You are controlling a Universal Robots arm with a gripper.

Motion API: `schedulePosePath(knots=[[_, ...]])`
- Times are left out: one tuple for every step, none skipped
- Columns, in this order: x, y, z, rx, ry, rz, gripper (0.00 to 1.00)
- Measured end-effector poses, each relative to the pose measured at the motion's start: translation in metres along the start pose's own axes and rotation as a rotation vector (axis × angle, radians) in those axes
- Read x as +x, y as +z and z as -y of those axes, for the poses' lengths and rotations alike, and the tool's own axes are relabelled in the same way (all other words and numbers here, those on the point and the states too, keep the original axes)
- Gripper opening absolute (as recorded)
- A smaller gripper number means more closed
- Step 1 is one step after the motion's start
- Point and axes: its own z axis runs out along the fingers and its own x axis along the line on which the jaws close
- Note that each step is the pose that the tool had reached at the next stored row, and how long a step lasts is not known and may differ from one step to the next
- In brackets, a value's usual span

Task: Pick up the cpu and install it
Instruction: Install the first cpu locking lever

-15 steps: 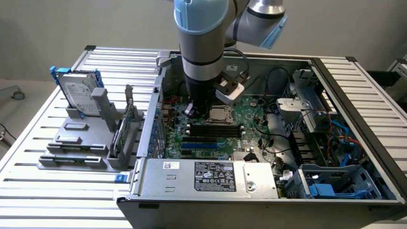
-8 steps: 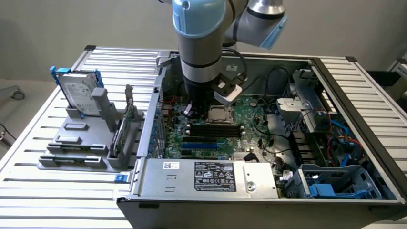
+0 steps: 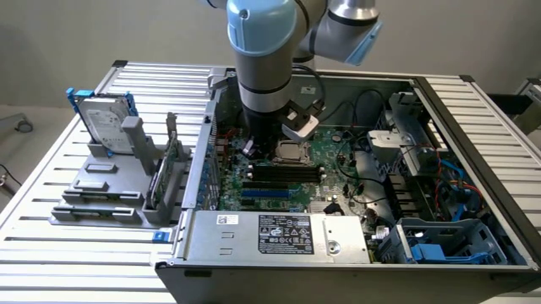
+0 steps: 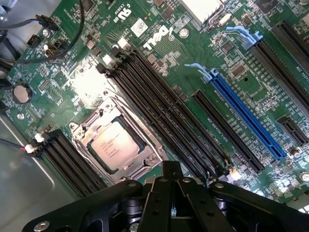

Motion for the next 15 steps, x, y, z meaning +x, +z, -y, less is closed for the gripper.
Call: schedulePosePath(knots=[[0.0, 0.0007, 0.0004, 0.0001, 0.0, -0.0002, 0.11], [0.0, 0.0015, 0.0008, 0.0003, 0.0, -0.0005, 0.11], [0.0, 0.0023, 0.0012, 0.0004, 0.0, -0.0007, 0.11], [0.0, 0.003, 0.0016, 0.0004, 0.0, -0.0008, 0.11], [0.0, 0.0037, 0.0019, 0.0005, 0.0, -0.0009, 0.11], [0.0, 0.0045, 0.0022, 0.0006, 0.0, -0.0009, 0.11], [0.0, 0.0052, 0.0025, 0.0006, 0.0, -0.0009, 0.11], [0.0, 0.0059, 0.0026, 0.0007, 0.0, -0.0009, 0.11], [0.0, 0.0067, 0.0028, 0.0007, 0.0, -0.0009, 0.11], [0.0, 0.0074, 0.0031, 0.0007, 0.0, -0.0009, 0.11], [0.0, 0.0082, 0.0033, 0.0006, 0.0, -0.0009, 0.11], [0.0, 0.009, 0.0034, 0.0006, 0.0, -0.001, 0.11], [0.0, 0.0096, 0.0035, 0.0006, 0.0, -0.0011, 0.11], [0.0, 0.0103, 0.0036, 0.0005, 0.0, -0.0012, 0.11], [0.0, 0.011, 0.0038, 0.0004, 0.0, -0.0012, 0.11]])
